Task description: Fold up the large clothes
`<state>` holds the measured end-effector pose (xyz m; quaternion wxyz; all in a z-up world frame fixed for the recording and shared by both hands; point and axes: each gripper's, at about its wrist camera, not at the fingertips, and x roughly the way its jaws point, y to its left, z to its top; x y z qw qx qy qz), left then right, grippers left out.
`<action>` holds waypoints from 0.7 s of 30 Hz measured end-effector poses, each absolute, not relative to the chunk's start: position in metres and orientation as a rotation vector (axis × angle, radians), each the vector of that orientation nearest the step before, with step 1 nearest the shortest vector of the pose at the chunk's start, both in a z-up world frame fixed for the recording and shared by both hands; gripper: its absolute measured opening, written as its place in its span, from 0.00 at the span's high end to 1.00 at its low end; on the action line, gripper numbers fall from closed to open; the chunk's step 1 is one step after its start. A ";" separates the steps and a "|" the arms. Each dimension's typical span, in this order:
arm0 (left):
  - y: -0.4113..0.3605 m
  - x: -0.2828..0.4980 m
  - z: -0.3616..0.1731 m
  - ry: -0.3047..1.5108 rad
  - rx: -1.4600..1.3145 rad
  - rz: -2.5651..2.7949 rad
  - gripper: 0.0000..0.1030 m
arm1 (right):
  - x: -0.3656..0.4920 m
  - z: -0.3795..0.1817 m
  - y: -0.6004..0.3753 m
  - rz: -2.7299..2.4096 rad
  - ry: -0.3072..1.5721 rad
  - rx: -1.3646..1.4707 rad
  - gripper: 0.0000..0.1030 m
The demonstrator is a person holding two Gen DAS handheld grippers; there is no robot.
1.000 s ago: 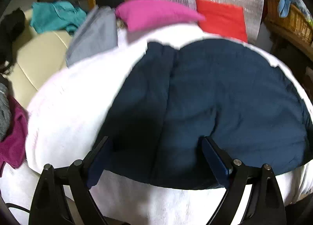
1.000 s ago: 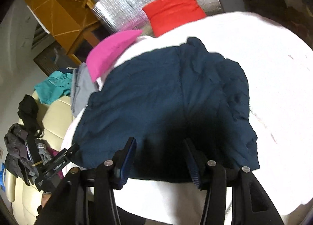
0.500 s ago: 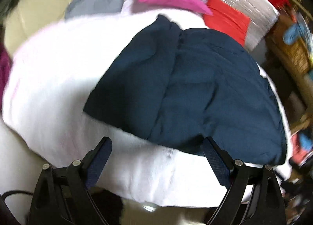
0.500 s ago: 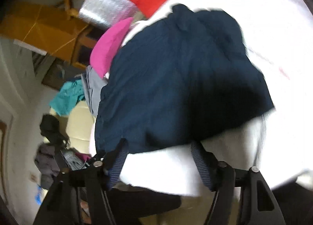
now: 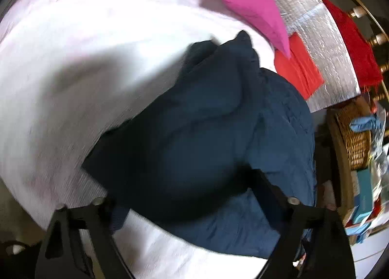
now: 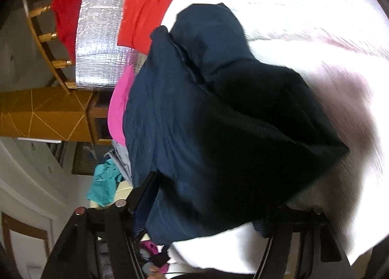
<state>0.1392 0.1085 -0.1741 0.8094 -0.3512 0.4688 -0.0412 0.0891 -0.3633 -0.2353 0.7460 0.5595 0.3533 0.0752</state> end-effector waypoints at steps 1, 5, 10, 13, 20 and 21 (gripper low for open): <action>0.107 0.139 -0.171 0.998 -0.734 -0.088 0.24 | 0.091 -0.233 -0.362 0.158 0.773 1.200 0.49; 0.106 0.157 -0.166 0.995 -0.734 -0.104 0.32 | 0.098 -0.204 -0.356 0.118 0.702 1.040 0.61; 0.093 0.157 -0.171 0.995 -0.655 -0.088 0.31 | 0.107 -0.196 -0.359 0.057 0.703 0.929 0.62; 0.093 0.142 -0.160 1.001 -0.574 -0.060 0.31 | 0.103 -0.205 -0.364 0.066 0.730 0.992 0.59; 0.075 0.105 -0.111 0.922 -0.317 0.033 0.30 | 0.075 -0.172 -0.347 0.049 0.802 0.858 0.39; 0.072 0.098 -0.102 0.903 -0.284 0.044 0.28 | 0.069 -0.165 -0.341 0.057 0.806 0.817 0.39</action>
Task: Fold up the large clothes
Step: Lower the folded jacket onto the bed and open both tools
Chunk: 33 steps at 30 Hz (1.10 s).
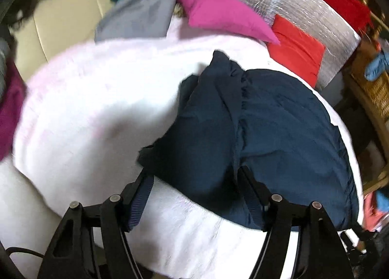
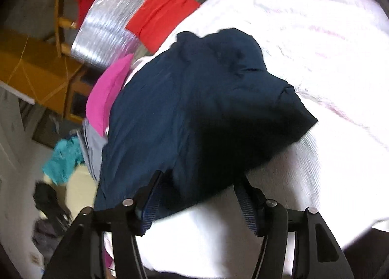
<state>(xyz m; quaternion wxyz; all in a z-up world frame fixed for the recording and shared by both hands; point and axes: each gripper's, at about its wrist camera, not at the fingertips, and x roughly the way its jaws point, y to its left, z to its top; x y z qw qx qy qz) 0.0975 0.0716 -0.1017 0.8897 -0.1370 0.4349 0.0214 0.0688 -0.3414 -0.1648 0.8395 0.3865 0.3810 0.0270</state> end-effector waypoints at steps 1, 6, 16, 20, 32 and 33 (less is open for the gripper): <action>0.072 0.095 -0.093 0.879 -0.259 0.055 0.26 | 0.063 -0.159 -0.337 0.061 0.807 0.783 0.39; 0.051 0.057 -0.024 0.640 -0.069 0.105 0.14 | 0.034 -0.117 -0.309 0.046 0.763 0.553 0.34; 0.017 -0.006 0.067 0.401 0.083 0.093 0.02 | -0.012 -0.022 -0.252 -0.021 0.501 0.237 0.17; 0.017 -0.021 0.088 0.415 0.030 0.069 0.02 | -0.030 0.004 -0.242 -0.048 0.448 0.197 0.16; 0.004 -0.050 0.119 0.342 0.030 0.100 0.02 | -0.074 0.059 -0.231 -0.133 0.382 0.117 0.16; 0.002 -0.052 0.121 0.338 0.038 0.101 0.02 | -0.076 0.061 -0.231 -0.132 0.375 0.113 0.16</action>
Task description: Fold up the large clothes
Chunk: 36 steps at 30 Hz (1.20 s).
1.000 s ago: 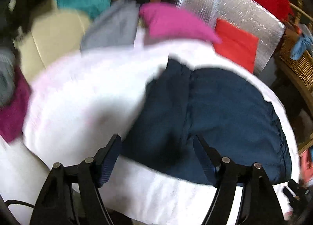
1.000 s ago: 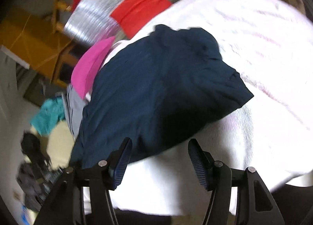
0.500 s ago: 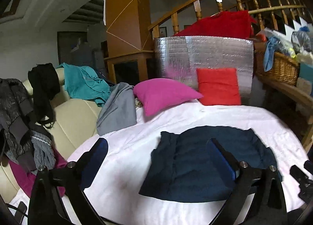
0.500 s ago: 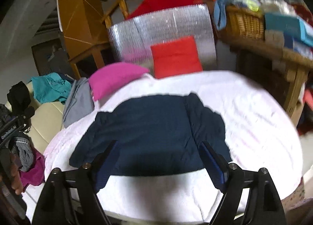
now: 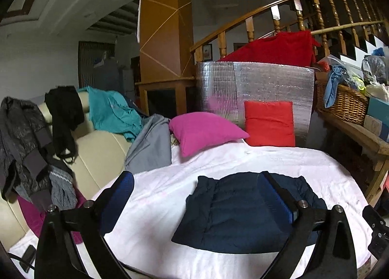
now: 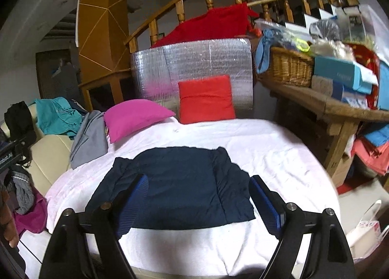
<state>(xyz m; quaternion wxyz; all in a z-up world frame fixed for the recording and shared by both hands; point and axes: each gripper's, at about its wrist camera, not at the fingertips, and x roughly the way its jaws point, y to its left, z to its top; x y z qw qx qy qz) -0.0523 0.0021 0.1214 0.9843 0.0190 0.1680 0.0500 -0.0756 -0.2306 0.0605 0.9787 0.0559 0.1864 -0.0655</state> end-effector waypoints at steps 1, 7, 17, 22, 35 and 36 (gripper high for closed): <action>0.001 -0.054 0.124 0.334 0.040 0.099 0.02 | -0.078 0.063 -0.230 -0.132 0.371 0.109 0.16; 0.001 -0.063 0.136 0.333 0.011 0.063 0.02 | -0.089 0.075 -0.228 -0.140 0.348 0.101 0.16; -0.008 -0.084 0.148 0.302 0.040 0.055 0.02 | -0.109 0.084 -0.217 -0.123 0.325 0.096 0.16; -0.009 -0.093 0.155 0.288 0.045 0.050 0.02 | -0.113 0.085 -0.209 -0.102 0.330 0.085 0.16; -0.019 -0.100 0.161 0.296 0.059 0.016 0.02 | -0.114 0.089 -0.209 -0.100 0.320 0.094 0.16; -0.020 -0.099 0.161 0.299 0.062 0.015 0.02 | -0.113 0.088 -0.209 -0.101 0.325 0.098 0.15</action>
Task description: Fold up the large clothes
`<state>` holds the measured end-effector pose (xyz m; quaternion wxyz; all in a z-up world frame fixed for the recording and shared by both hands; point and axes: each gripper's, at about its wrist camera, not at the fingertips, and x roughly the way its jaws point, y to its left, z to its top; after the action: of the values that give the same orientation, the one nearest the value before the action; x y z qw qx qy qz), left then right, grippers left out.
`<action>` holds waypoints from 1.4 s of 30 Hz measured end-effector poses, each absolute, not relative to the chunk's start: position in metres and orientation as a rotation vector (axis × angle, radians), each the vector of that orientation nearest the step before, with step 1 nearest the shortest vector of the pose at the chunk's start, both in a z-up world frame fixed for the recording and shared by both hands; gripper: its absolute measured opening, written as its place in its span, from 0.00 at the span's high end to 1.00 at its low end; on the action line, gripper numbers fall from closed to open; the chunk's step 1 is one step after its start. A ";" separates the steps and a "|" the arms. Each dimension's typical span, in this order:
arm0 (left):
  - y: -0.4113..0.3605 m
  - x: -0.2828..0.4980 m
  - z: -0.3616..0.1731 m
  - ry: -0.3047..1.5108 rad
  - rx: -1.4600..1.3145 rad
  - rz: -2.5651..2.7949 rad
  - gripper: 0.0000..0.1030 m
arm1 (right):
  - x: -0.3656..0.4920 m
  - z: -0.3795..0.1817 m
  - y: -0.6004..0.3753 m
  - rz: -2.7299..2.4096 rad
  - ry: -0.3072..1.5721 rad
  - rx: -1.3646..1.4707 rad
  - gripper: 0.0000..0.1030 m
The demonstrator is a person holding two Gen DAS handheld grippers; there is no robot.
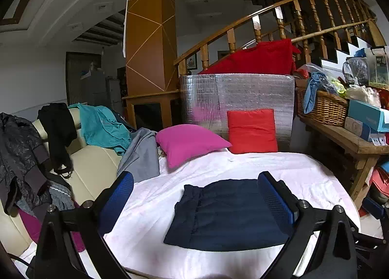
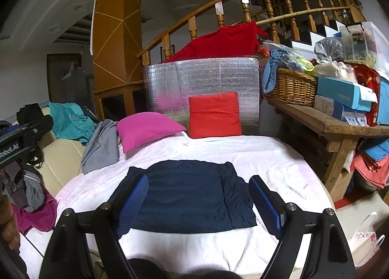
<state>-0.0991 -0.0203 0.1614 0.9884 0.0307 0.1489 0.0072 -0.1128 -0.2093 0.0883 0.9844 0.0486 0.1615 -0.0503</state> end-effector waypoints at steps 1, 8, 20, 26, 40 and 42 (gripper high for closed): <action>-0.022 -0.098 0.162 0.302 0.065 0.012 0.02 | -0.111 0.087 -0.211 -0.102 0.333 0.102 0.16; -0.029 -0.096 0.164 0.310 0.074 -0.003 0.01 | -0.108 0.088 -0.215 -0.108 0.331 0.117 0.16; -0.028 -0.083 0.156 0.329 0.071 0.007 0.01 | -0.090 0.078 -0.208 -0.107 0.383 0.121 0.15; -0.024 -0.074 0.153 0.336 0.066 0.004 0.01 | -0.081 0.076 -0.200 -0.102 0.407 0.117 0.15; -0.011 -0.040 0.142 0.366 0.041 -0.006 0.01 | -0.048 0.075 -0.191 -0.128 0.439 0.096 0.15; -0.009 -0.039 0.141 0.369 0.035 -0.009 0.01 | -0.046 0.076 -0.190 -0.133 0.436 0.095 0.15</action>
<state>-0.0387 -0.0091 0.1412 0.9828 0.0175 0.1836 -0.0043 -0.0462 -0.1897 0.0755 0.9730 0.0468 0.2161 -0.0658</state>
